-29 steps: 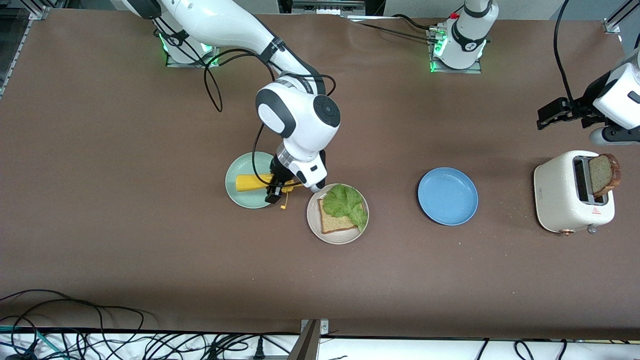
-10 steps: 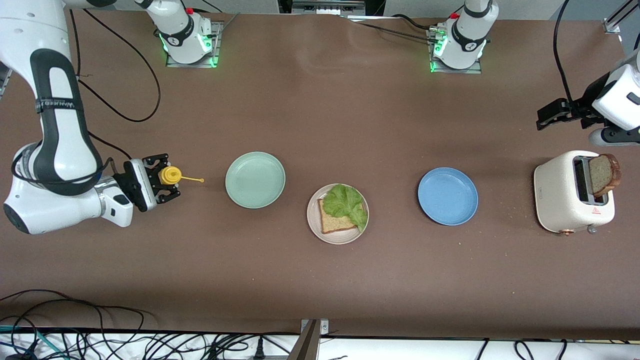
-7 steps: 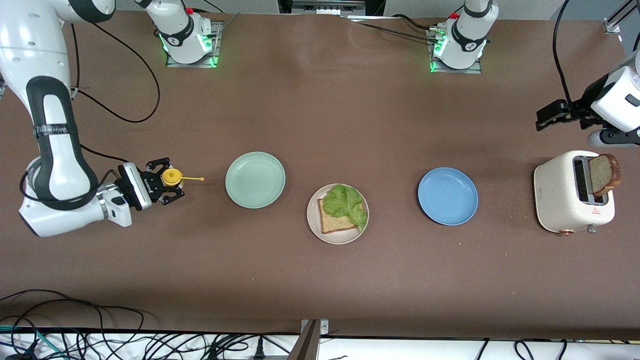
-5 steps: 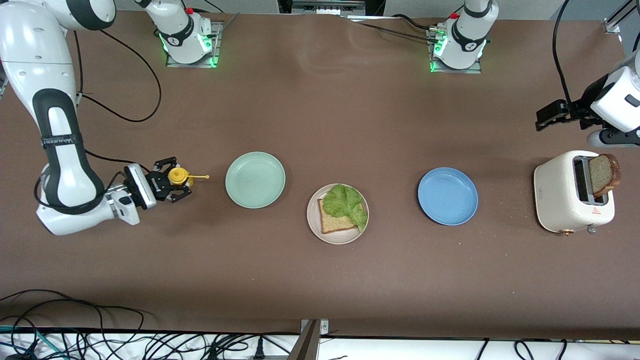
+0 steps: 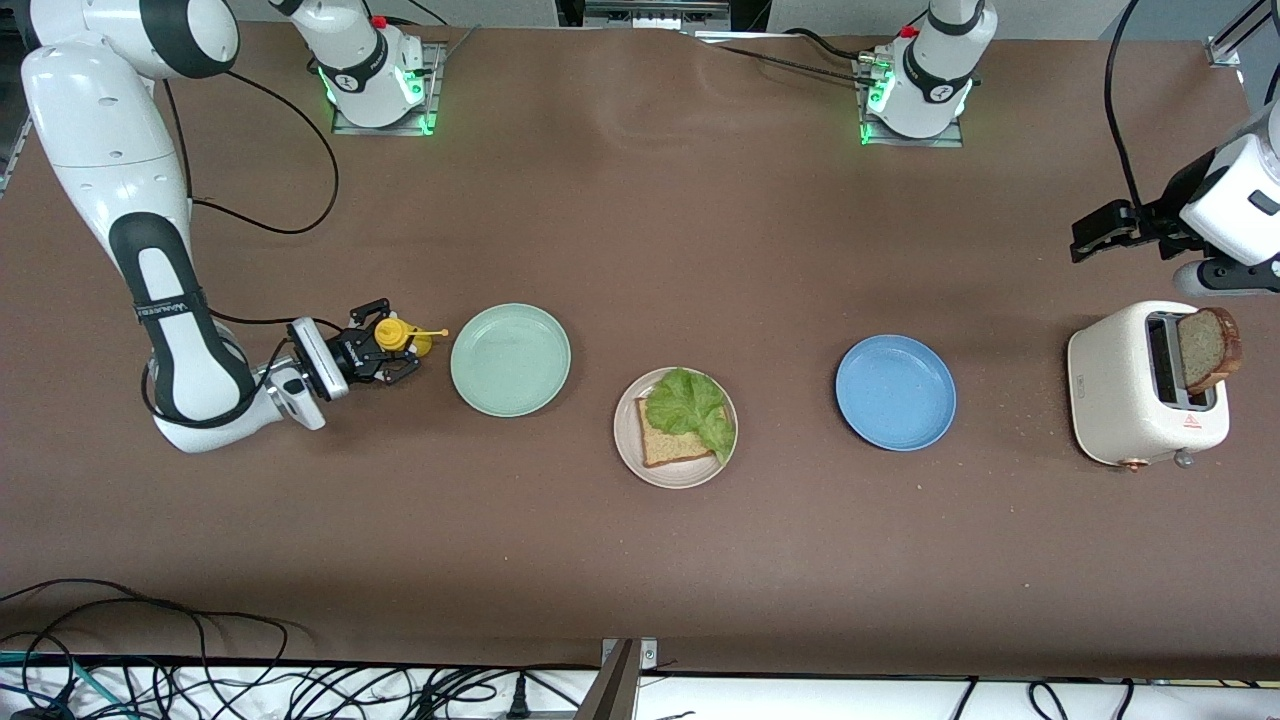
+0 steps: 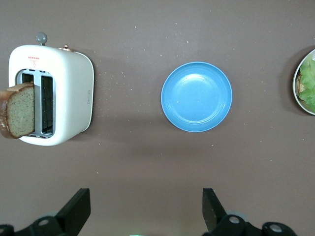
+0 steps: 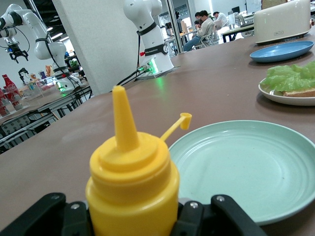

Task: Make sandwich on beige plate with both arms
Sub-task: 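Lower the mustard bottle onto the table and open the right gripper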

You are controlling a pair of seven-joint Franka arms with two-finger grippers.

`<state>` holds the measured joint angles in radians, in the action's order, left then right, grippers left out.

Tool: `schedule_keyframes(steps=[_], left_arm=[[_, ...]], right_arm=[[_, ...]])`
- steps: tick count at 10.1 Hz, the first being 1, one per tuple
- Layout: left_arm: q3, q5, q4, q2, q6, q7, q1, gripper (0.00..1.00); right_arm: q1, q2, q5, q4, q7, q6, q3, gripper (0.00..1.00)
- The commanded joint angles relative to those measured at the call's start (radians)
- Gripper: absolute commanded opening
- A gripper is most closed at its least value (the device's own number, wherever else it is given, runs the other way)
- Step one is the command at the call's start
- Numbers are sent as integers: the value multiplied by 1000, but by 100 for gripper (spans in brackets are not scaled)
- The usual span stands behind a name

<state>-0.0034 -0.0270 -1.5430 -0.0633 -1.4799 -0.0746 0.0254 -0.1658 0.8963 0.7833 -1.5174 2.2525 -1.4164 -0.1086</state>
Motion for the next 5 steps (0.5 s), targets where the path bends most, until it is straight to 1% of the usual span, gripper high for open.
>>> schedule_keyframes(steps=[1,2,4,5], left_arm=[[0,18,24,-12,18,-4,-1,100],[0,18,24,-19,18,-5,-1,100],[2,16,24,-33,18,-10,-1,100],[5,18,24,-41,18,-10,-19,100]], right_arm=[[-15,1,45,-15,33,22,-11,97],[-29,4,94,-12,64,36,-10,100],[-29,1,96,-7,59,45,-8,100],[-29,1,96,-7,59,45,-8,100]])
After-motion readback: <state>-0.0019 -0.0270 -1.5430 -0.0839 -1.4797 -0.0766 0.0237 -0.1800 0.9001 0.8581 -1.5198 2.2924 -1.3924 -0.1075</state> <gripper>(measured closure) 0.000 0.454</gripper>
